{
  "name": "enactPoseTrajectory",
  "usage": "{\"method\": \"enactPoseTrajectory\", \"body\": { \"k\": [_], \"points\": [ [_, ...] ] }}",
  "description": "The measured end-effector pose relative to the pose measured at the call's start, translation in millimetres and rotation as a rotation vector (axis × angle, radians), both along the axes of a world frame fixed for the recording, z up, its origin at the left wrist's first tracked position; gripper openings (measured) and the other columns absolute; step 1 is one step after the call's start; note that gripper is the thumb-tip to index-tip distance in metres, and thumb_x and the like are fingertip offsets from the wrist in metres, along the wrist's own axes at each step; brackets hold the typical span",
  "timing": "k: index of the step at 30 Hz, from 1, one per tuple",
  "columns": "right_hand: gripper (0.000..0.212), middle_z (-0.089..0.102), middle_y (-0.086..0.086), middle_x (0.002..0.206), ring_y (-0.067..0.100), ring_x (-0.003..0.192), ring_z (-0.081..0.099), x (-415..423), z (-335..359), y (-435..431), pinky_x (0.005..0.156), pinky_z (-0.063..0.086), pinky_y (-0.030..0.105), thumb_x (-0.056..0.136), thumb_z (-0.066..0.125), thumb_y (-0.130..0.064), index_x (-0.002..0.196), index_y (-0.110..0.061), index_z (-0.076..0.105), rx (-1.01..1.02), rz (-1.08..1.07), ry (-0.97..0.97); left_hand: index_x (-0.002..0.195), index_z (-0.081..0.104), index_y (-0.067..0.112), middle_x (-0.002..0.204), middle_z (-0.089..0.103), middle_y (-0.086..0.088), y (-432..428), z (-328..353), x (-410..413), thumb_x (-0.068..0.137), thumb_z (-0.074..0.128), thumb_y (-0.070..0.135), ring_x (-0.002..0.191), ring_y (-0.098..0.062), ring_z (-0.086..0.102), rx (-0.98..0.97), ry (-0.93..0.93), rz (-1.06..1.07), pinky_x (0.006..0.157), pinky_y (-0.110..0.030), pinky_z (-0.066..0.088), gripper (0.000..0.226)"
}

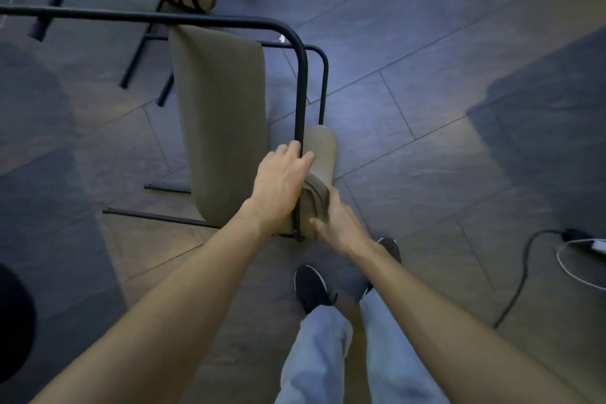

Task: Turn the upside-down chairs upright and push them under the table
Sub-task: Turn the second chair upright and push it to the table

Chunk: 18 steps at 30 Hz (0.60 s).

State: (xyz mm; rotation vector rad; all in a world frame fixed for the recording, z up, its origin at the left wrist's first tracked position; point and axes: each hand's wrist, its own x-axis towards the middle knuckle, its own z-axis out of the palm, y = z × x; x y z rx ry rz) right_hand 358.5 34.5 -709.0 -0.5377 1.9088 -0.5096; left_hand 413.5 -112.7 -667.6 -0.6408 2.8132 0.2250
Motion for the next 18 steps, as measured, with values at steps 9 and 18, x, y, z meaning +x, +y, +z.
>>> {"method": "enactPoseTrajectory", "body": {
  "k": [9,18],
  "points": [
    [0.044,0.064,0.019,0.121,0.037,0.111,0.061,11.3,-35.5,6.2,0.075,0.043,0.031,0.091,0.061,-0.016,0.132,-0.004,0.05,0.043,-0.056,0.0,0.122,0.057,0.022,0.123,0.053,-0.006,32.0,-25.5,-9.7,0.087,0.061,0.035,0.113,-0.028,0.049,0.037,-0.308,-0.574,0.097,-0.04,0.038,0.038],
    [0.028,0.07,0.008,0.104,0.028,0.098,0.064,43.4,-87.2,22.8,0.07,0.045,0.027,0.085,0.066,-0.014,0.112,-0.017,0.059,0.014,-0.183,-0.087,0.126,0.057,0.018,0.126,0.054,-0.007,60.5,-42.9,-25.3,0.097,0.051,0.022,0.115,-0.028,0.047,-0.194,-0.631,-0.586,0.095,-0.042,0.034,0.031]
  ]
}}
